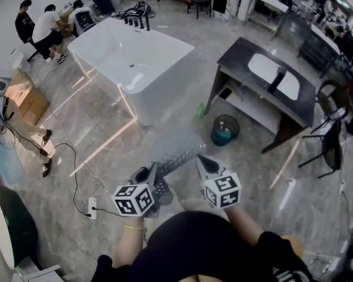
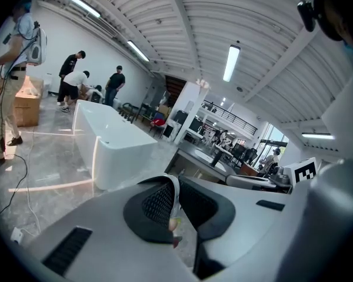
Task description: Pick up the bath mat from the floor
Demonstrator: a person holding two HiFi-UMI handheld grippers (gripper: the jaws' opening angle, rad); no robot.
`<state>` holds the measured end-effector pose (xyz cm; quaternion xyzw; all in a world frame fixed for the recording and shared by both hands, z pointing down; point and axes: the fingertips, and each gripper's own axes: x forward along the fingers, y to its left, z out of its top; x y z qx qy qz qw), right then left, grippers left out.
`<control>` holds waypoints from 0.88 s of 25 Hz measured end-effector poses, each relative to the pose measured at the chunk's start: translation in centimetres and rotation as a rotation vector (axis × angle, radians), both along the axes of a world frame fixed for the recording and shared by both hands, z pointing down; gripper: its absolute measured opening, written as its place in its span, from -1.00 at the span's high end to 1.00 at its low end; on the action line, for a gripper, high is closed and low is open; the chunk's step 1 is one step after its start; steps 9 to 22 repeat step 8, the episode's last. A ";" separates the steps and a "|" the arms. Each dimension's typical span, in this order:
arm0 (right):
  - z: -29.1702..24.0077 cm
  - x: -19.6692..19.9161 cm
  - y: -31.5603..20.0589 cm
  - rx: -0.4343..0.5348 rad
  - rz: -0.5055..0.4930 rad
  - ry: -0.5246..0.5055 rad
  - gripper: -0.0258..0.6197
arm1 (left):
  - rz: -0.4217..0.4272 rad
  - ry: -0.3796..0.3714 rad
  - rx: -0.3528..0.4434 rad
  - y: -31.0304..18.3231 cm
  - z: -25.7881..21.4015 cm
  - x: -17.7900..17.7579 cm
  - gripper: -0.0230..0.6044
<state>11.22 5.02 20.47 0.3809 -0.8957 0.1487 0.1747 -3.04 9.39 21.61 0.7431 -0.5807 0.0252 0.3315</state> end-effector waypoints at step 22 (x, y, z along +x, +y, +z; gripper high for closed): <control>-0.1 0.1 -0.1 0.002 -0.009 0.005 0.89 | -0.020 0.005 -0.001 -0.1 -0.2 -0.1 0.87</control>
